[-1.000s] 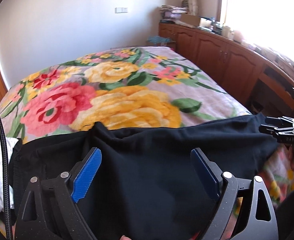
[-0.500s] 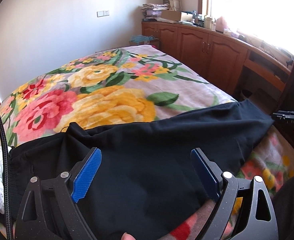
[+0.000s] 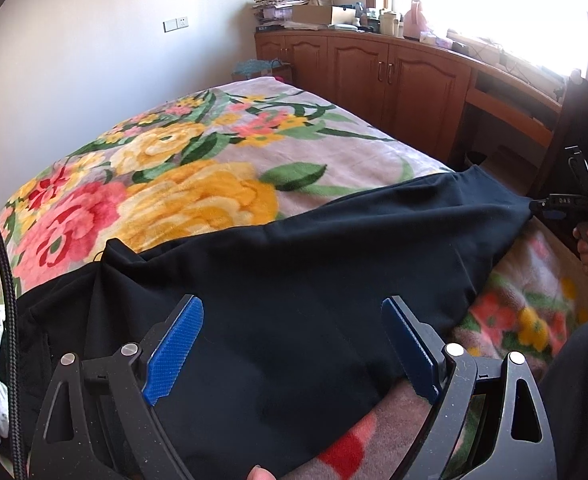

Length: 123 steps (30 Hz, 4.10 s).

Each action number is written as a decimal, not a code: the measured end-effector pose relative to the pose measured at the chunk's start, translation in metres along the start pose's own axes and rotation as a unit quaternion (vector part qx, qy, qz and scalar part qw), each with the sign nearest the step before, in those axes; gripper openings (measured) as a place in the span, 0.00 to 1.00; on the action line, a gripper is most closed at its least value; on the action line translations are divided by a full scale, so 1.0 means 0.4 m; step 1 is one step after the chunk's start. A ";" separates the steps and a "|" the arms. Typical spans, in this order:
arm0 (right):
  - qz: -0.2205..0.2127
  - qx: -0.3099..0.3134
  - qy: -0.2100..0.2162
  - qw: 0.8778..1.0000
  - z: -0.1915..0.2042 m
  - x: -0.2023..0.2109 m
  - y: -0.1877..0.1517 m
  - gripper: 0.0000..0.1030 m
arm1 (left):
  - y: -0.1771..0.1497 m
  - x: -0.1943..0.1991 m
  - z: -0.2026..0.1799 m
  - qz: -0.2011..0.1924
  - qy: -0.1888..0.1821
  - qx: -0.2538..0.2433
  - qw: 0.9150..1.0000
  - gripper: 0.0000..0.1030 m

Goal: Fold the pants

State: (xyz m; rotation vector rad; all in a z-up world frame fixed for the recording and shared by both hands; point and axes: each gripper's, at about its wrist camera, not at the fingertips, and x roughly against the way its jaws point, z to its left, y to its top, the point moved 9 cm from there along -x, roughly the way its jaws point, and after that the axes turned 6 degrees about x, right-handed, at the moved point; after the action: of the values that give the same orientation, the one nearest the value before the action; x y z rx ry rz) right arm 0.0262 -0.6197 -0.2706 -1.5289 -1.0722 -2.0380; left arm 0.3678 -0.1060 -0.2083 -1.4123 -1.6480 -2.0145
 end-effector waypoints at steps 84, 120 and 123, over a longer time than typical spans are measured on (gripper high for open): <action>0.100 0.330 0.279 0.896 1.349 -0.015 -0.465 0.09 | 0.013 -0.141 0.342 0.019 -0.005 0.251 0.968 0.80; 0.075 0.332 0.303 0.890 1.306 0.085 -0.384 0.09 | 0.067 -0.258 0.262 0.151 0.061 0.172 0.972 0.13; 0.087 0.342 0.298 0.887 1.298 0.070 -0.403 0.09 | 0.084 -0.263 0.245 0.146 0.050 0.171 0.973 0.13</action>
State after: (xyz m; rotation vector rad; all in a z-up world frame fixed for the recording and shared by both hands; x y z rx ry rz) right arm 0.2405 -0.1202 -0.2387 -0.5618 -1.1523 -1.5695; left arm 0.4988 -0.0789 -0.2704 -1.3131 -1.5464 -1.5306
